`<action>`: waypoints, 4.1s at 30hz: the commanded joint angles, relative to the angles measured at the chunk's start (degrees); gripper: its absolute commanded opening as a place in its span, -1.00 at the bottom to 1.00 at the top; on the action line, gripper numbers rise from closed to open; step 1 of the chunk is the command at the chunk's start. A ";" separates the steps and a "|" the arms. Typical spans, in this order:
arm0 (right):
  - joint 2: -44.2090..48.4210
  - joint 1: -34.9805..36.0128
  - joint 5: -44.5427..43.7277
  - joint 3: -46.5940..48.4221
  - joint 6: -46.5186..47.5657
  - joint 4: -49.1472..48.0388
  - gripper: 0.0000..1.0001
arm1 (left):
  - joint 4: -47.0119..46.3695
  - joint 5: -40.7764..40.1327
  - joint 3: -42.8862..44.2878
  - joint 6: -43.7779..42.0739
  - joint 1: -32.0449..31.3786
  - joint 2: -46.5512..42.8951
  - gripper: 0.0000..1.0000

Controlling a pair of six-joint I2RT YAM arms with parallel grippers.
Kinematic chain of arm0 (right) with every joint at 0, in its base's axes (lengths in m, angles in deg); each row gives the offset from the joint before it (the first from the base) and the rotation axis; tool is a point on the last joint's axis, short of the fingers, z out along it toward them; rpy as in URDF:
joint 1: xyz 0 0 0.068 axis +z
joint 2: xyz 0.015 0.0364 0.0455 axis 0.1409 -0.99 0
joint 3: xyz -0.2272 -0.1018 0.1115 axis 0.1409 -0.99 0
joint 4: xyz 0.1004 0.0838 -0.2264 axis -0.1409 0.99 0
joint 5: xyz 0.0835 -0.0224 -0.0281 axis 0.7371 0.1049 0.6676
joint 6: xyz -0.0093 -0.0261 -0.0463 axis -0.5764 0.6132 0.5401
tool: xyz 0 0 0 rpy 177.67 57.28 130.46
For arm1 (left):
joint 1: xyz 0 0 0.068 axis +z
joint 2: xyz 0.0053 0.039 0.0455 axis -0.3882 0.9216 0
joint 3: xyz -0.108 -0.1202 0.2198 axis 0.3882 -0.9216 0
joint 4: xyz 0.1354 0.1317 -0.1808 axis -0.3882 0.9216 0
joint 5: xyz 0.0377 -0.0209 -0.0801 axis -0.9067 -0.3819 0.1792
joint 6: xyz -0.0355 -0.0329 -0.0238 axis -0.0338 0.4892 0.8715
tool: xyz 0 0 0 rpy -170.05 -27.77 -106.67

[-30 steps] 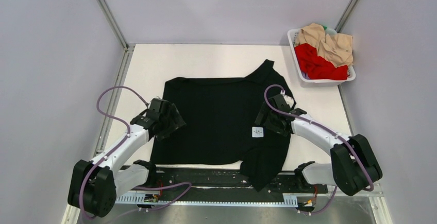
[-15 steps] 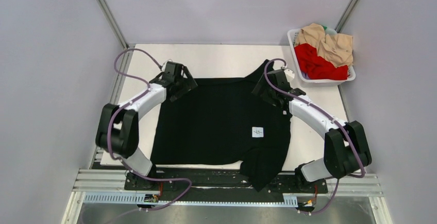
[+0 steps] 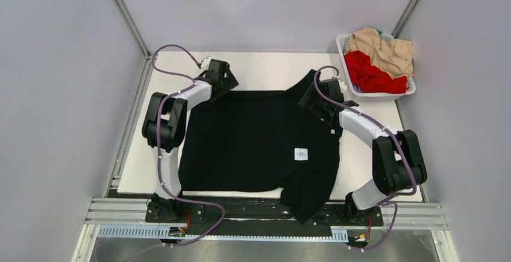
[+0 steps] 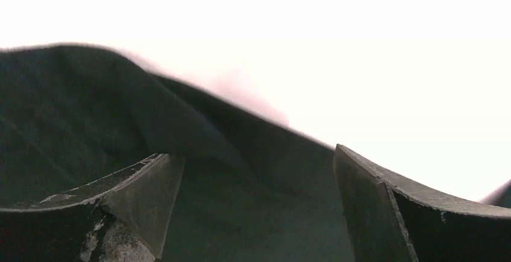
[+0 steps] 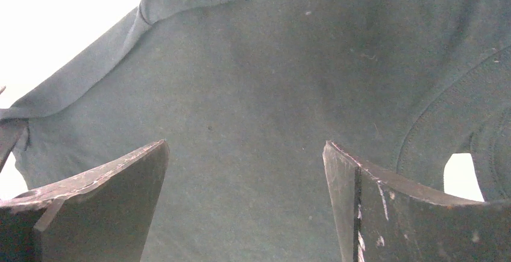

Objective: Fold and stack the t-shirts
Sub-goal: Flatten out the tshirt

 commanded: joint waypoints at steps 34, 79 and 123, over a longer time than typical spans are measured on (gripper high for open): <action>-8.42 -0.50 14.85 8.06 7.70 -9.07 1.00 | 3.63 7.13 51.16 -33.64 15.54 24.71 1.00; 8.78 0.83 -1.97 -19.21 -4.82 22.90 1.00 | 14.26 9.57 -44.25 -0.15 -1.89 -39.35 1.00; -27.47 -3.31 9.80 27.93 7.53 -0.44 1.00 | 8.77 0.69 -28.25 -7.16 -9.55 -21.98 1.00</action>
